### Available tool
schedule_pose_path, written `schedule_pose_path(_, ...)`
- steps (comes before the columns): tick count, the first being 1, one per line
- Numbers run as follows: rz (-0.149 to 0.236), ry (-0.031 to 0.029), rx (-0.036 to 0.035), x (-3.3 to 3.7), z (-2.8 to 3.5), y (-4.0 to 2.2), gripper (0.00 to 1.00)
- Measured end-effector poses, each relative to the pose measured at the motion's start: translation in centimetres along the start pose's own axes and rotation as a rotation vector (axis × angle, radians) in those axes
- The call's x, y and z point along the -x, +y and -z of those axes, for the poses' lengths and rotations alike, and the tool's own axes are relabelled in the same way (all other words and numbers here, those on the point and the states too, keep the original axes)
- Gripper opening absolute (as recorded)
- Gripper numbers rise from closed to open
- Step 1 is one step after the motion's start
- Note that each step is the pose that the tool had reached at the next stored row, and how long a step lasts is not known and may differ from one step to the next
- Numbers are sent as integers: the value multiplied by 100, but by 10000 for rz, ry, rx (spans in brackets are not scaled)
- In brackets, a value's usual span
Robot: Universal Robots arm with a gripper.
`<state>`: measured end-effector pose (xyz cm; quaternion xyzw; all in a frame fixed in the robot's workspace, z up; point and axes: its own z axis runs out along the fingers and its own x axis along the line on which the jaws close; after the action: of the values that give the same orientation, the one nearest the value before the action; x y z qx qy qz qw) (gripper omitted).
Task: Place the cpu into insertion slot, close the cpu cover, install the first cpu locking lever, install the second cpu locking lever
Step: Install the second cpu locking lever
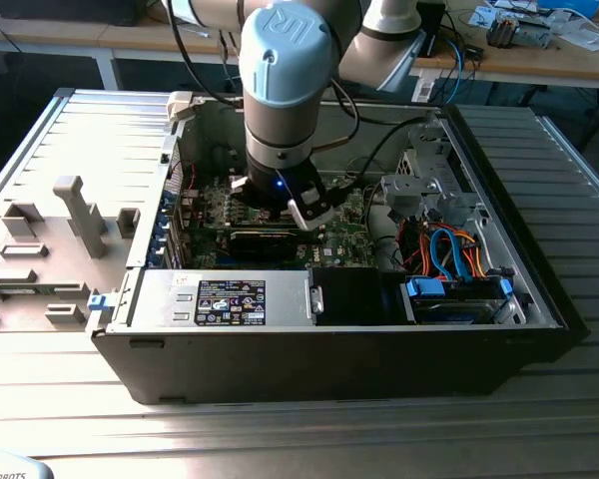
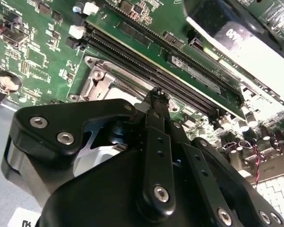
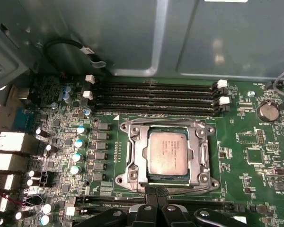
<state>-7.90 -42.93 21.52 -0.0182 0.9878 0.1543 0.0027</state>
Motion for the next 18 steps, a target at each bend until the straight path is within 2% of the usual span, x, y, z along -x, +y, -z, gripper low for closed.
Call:
schedule_pose_path(1, 0, -1, -1, -1, -9, 16, 11)
schedule_pose_path(4, 0, 4, -96, -7, -47, 84, 11)
schedule_pose_path(5, 0, 2, -101, -21, -62, 98, 11)
schedule_pose_path(10, 0, 4, -173, -89, -73, 97, 11)
schedule_pose_path(16, -1, 5, -265, -99, -75, 97, 11)
schedule_pose_path(18, 1, 5, -264, -117, -77, 97, 11)
